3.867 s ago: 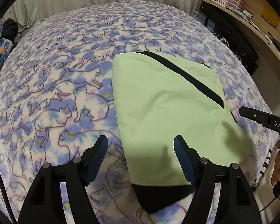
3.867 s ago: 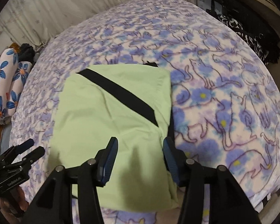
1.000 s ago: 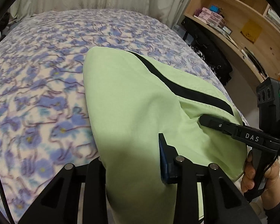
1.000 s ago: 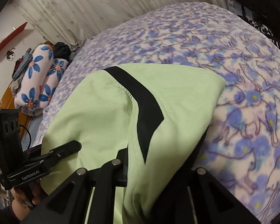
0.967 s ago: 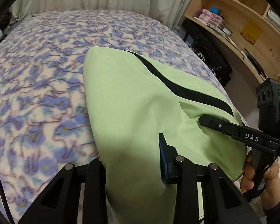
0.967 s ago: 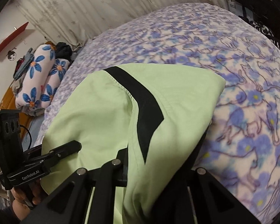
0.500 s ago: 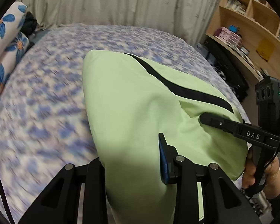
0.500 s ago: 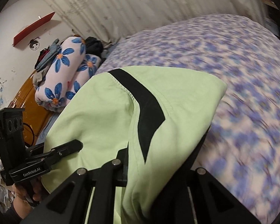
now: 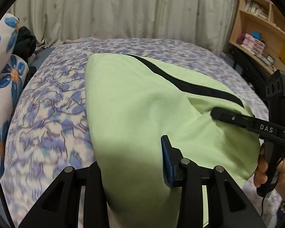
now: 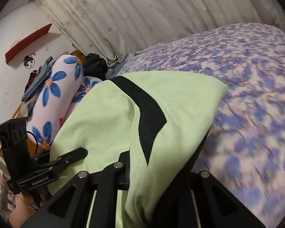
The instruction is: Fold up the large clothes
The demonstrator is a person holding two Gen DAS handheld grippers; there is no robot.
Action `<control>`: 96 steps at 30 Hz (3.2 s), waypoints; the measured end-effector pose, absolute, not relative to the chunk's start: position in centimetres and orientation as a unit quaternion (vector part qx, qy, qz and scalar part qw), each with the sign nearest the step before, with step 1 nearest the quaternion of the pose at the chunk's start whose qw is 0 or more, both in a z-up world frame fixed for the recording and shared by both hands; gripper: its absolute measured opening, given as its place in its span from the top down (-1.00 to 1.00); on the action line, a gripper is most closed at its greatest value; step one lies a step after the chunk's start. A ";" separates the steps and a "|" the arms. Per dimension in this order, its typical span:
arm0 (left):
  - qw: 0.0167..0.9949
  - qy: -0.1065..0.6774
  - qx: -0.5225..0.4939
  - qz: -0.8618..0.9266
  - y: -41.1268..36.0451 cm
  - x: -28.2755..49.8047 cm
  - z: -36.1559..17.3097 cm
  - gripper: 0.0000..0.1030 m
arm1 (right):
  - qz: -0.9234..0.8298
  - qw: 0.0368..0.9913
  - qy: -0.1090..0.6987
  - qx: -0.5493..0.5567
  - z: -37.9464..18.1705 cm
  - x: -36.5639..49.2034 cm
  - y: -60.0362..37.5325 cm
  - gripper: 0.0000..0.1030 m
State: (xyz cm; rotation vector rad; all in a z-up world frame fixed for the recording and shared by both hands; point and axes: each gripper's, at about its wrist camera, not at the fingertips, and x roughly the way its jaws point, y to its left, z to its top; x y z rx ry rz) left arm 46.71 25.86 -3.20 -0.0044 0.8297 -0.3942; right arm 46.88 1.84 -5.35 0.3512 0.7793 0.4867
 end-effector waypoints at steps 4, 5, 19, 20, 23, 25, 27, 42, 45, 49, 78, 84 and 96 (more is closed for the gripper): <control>0.889 0.431 -0.002 -0.155 26.9 52.5 -9.6 0.22 | 0.206 0.886 0.395 0.129 -11.1 51.7 4.0 0.72; 0.882 0.449 0.000 -0.140 26.8 53.7 -11.6 0.18 | 0.191 0.882 0.414 0.116 -12.8 52.6 4.6 0.71; 0.918 0.396 0.003 0.014 30.0 50.1 -12.0 -0.31 | 0.146 0.873 0.411 0.220 -12.7 49.4 -2.0 0.05; 0.915 0.404 0.003 0.016 30.1 49.7 -11.6 0.10 | 0.141 0.878 0.401 0.220 -12.1 49.0 -2.3 0.05; 0.910 0.415 0.001 -0.006 29.5 47.7 -11.0 0.72 | 0.159 0.893 0.379 0.182 -10.3 47.1 -1.3 0.15; 0.910 0.413 0.007 -0.023 28.3 46.5 -10.8 0.72 | 0.190 0.894 0.376 0.152 -9.9 46.6 0.6 0.70; 0.910 0.413 0.010 -0.041 26.9 45.5 -11.1 0.72 | 0.204 0.892 0.385 0.122 -10.2 46.4 2.6 0.89; 0.896 0.444 0.011 -0.013 24.6 45.2 -13.3 0.44 | 0.134 0.869 0.469 0.084 -14.4 46.8 2.4 1.00; 0.897 0.441 0.004 -0.017 24.1 43.8 -12.4 -0.01 | 0.147 0.865 0.471 0.092 -13.2 45.6 2.1 0.98; 0.901 0.434 0.010 -0.025 22.9 41.1 -10.4 -0.22 | 0.161 0.865 0.470 0.077 -11.0 42.6 2.5 0.95; 0.908 0.408 -0.063 -0.068 11.2 10.9 0.1 -0.98 | 0.102 0.887 0.442 0.091 -2.5 13.3 -8.9 -0.17; 0.907 0.411 -0.068 -0.062 9.2 6.4 0.9 -0.98 | 0.077 0.895 0.429 0.101 -1.6 8.9 -10.6 -0.18; 0.906 0.419 -0.025 -0.048 5.8 2.9 1.4 -0.98 | 0.069 0.903 0.414 0.089 -0.7 4.4 -11.6 -0.19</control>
